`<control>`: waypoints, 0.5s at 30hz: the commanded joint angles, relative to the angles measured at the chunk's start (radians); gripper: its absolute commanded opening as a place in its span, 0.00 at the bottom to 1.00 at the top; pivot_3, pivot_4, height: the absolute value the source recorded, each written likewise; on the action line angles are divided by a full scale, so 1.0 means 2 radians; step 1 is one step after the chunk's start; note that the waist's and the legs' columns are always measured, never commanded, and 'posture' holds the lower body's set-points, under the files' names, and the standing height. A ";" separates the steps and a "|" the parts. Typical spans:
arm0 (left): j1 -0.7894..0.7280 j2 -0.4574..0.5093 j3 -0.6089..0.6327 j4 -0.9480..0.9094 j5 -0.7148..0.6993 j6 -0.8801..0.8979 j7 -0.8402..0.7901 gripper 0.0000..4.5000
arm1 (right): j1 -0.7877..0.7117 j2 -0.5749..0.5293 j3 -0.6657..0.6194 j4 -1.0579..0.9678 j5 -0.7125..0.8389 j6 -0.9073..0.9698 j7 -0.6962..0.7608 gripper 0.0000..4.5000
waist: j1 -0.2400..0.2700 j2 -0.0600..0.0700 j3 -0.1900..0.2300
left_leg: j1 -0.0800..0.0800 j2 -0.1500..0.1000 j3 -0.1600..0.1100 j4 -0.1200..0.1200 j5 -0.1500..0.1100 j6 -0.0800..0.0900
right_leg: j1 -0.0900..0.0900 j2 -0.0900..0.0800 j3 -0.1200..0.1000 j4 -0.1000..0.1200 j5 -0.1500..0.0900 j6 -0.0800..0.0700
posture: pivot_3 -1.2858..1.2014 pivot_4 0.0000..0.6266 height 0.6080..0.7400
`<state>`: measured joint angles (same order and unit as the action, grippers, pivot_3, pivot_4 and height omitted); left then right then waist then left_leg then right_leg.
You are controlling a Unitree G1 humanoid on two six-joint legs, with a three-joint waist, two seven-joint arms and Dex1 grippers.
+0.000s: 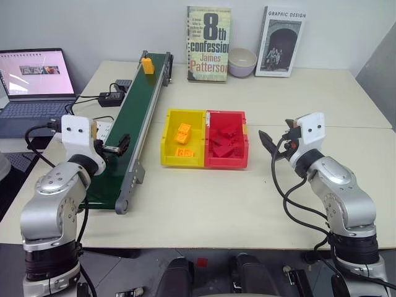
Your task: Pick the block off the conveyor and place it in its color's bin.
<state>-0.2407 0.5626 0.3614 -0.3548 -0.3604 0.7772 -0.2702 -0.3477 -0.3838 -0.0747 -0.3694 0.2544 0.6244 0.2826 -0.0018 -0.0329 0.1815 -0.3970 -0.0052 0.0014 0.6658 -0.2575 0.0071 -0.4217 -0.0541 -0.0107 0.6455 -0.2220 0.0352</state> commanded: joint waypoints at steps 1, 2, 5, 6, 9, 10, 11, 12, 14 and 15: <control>0.004 0.004 0.015 -0.030 -0.003 0.004 0.005 1.00 | -0.012 -0.002 -0.004 -0.010 0.000 -0.003 0.002 1.00 | 0.000 0.000 0.000 | 0.000 0.000 0.000 0.000 0.000 0.000 | 0.000 0.000 0.000 0.000 0.000 0.000 | 0.52 0.24 1.00; 0.006 0.003 0.015 -0.033 -0.002 0.004 0.007 1.00 | -0.012 -0.002 -0.004 -0.010 0.001 -0.004 0.003 1.00 | 0.000 0.000 0.000 | 0.000 0.000 0.000 0.000 0.000 0.000 | 0.000 0.000 0.000 0.000 0.000 0.000 | 0.52 0.24 1.00; 0.013 -0.006 0.025 -0.045 -0.006 0.008 0.017 1.00 | -0.010 -0.004 -0.007 -0.012 0.001 -0.003 0.003 1.00 | 0.000 0.000 0.000 | 0.000 0.000 0.000 0.000 0.000 0.000 | 0.000 0.000 0.000 0.000 0.000 0.000 | 0.52 0.24 1.00; 0.017 -0.009 0.027 -0.052 -0.008 0.013 0.020 1.00 | -0.010 -0.005 -0.008 -0.012 0.001 -0.002 0.003 1.00 | 0.000 0.000 0.000 | 0.000 0.000 0.000 0.000 0.000 0.000 | 0.000 0.000 0.000 0.000 0.000 0.000 | 0.52 0.24 1.00; 0.024 -0.018 0.032 -0.073 -0.014 0.024 0.031 1.00 | -0.010 -0.009 -0.007 -0.012 0.003 -0.002 0.009 1.00 | 0.000 0.000 0.000 | 0.000 0.000 0.000 0.000 0.000 0.000 | 0.000 0.000 0.000 0.000 0.000 0.000 | 0.52 0.24 1.00; 0.025 -0.023 0.033 -0.078 -0.015 0.026 0.036 1.00 | -0.011 -0.012 -0.006 -0.011 0.003 -0.004 0.014 1.00 | 0.000 0.000 0.000 | 0.000 0.000 0.000 0.000 0.000 0.000 | 0.000 0.000 0.000 0.000 0.000 0.000 | 0.52 0.24 1.00; 0.025 -0.025 0.033 -0.081 -0.016 0.028 0.039 1.00 | -0.012 -0.015 -0.006 -0.009 0.004 -0.005 0.018 1.00 | 0.000 0.000 0.000 | 0.000 0.000 0.000 0.000 0.000 0.000 | 0.000 0.000 0.000 0.000 0.000 0.000 | 0.52 0.24 1.00; 0.025 -0.026 0.034 -0.083 -0.015 0.030 0.041 1.00 | -0.014 -0.017 -0.006 -0.006 0.004 -0.006 0.022 1.00 | 0.000 0.000 0.000 | 0.000 0.000 0.000 0.000 0.000 0.000 | 0.000 0.000 0.000 0.000 0.000 0.000 | 0.52 0.24 1.00; 0.026 -0.029 0.035 -0.086 -0.014 0.033 0.045 1.00 | -0.020 -0.023 -0.008 0.001 0.007 -0.009 0.032 1.00 | 0.000 0.000 0.000 | 0.000 0.000 0.000 0.000 0.000 0.000 | 0.000 0.000 0.000 0.000 0.000 0.000 | 0.52 0.24 1.00; 0.025 -0.029 0.036 -0.086 -0.014 0.033 0.047 1.00 | -0.025 -0.027 -0.009 0.005 0.009 -0.010 0.038 1.00 | 0.000 0.000 0.000 | 0.000 0.000 0.000 0.000 0.000 0.000 | 0.000 0.000 0.000 0.000 0.000 0.000 | 0.52 0.24 1.00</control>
<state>-0.1883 0.5048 0.4026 -0.4818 -0.3905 0.8452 -0.1912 -0.3647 -0.4170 -0.0746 -0.3572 0.2581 0.6244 0.3309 -0.0017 -0.0329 0.1815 -0.3965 -0.0053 0.0014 0.6661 -0.2575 0.0071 -0.4213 -0.0540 -0.0110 0.6457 -0.2220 0.0351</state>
